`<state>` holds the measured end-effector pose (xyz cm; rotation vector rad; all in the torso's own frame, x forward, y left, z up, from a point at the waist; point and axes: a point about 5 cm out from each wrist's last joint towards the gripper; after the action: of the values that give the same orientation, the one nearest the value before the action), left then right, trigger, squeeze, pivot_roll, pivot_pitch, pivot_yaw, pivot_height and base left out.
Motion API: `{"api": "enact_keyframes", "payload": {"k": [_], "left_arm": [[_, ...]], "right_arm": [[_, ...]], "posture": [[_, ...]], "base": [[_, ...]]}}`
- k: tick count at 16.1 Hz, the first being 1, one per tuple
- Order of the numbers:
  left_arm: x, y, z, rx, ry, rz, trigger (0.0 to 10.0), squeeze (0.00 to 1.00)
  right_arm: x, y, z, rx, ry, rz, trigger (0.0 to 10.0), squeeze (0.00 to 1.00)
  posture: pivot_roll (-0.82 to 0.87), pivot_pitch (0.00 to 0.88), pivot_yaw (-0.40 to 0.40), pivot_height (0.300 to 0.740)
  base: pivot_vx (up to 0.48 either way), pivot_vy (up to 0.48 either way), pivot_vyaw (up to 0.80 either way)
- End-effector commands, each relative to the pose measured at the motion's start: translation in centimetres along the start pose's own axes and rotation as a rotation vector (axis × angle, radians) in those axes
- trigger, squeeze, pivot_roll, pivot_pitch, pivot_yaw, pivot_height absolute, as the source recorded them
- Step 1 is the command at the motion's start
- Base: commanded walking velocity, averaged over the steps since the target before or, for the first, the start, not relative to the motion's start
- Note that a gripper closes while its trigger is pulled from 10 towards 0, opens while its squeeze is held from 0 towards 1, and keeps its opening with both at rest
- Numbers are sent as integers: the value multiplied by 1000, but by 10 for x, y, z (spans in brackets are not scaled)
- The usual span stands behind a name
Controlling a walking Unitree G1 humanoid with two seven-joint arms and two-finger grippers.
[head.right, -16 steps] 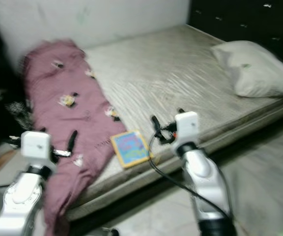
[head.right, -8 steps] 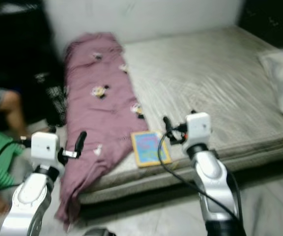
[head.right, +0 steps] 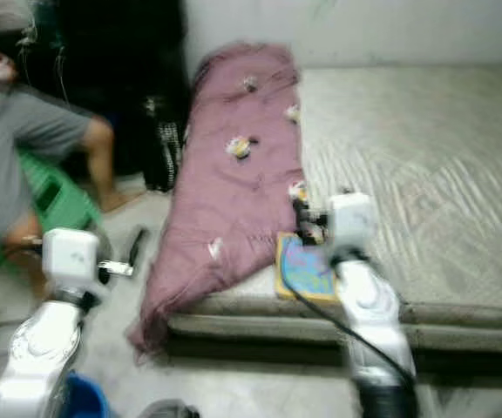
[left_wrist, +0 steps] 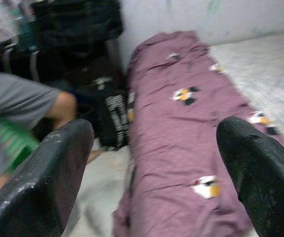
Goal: Clean up the room
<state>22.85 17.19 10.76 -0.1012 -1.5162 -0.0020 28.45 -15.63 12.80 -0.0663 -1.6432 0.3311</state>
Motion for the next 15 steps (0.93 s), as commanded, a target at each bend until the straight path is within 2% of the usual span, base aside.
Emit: {"api": "enact_keyframes", "payload": {"k": [1,7,12,15], "left_arm": [[5,-5,-2,-36,-26,5,10000,0],[6,-6,-2,-52,-32,10,10000,0],[5,-5,-3,-52,-31,6,10000,0],[6,-7,-6,-41,-34,19,10000,0]], "right_arm": [[-2,-11,3,-39,7,8,10000,0],[-3,-9,4,-52,3,4,10000,0],[-3,-15,3,-80,9,1,10000,0],[-3,-17,3,-94,6,10,10000,0]], "posture": [[-59,0,38,740],[-62,0,41,740],[-63,0,42,740],[-61,0,42,740]], "base": [[244,0,0],[340,0,0],[355,0,0],[92,0,0]]}}
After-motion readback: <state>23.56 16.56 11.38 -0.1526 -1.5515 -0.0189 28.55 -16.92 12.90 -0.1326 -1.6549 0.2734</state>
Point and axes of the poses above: a point about 5 cm out from each wrist's last joint towards the gripper, its own z axis pointing back from the gripper into the wrist, its own x axis along the axis of the wrist's last joint, y = z × x, and after that the axes turned 11 degrees about z, right-handed
